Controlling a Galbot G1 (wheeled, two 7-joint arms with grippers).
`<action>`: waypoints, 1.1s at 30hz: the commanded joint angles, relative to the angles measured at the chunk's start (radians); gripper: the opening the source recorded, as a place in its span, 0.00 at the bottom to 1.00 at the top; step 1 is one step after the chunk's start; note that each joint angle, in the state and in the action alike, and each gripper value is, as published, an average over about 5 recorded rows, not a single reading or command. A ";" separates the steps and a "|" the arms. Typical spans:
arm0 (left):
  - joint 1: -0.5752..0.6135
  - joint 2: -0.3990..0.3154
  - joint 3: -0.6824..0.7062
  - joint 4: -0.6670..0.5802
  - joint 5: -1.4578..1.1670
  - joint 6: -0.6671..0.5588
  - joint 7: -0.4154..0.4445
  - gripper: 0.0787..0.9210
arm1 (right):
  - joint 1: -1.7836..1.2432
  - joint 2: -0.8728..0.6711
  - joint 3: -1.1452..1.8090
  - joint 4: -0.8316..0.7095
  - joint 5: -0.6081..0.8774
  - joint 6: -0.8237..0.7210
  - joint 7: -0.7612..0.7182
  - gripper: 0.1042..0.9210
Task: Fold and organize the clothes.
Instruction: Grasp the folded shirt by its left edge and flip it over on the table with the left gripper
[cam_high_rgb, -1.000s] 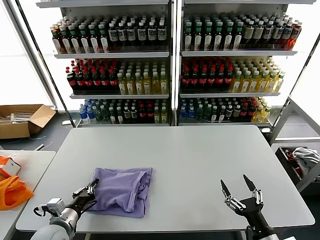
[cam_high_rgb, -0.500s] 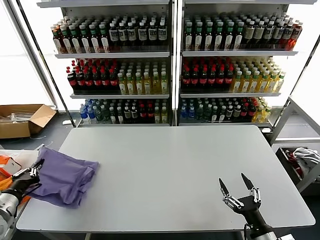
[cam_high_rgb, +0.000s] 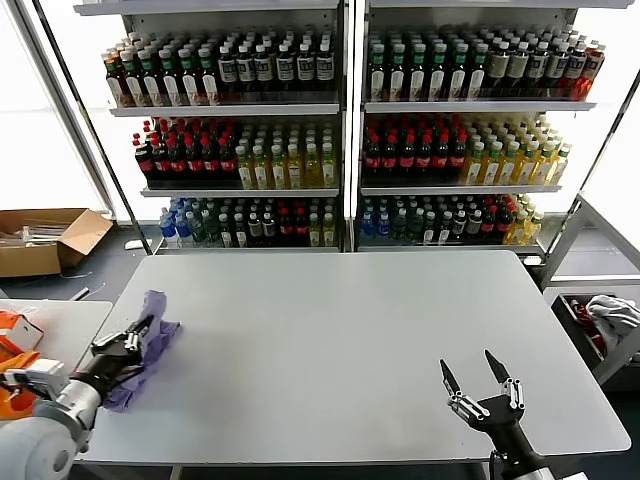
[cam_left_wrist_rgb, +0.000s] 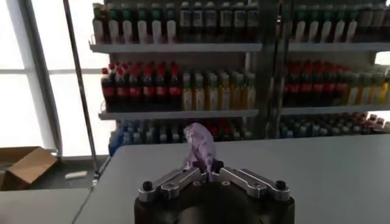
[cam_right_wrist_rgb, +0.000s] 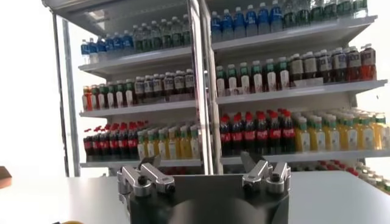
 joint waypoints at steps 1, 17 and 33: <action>-0.278 -0.094 0.579 0.004 -0.173 0.021 -0.176 0.02 | -0.009 0.001 -0.024 0.008 -0.026 -0.008 0.006 0.88; -0.388 -0.238 0.610 0.083 -0.368 0.032 -0.260 0.10 | 0.090 -0.022 -0.237 0.025 -0.087 -0.345 0.219 0.88; -0.135 -0.101 0.124 -0.225 -0.461 0.005 -0.198 0.65 | 0.511 0.058 -0.688 -0.209 0.202 -0.601 0.509 0.88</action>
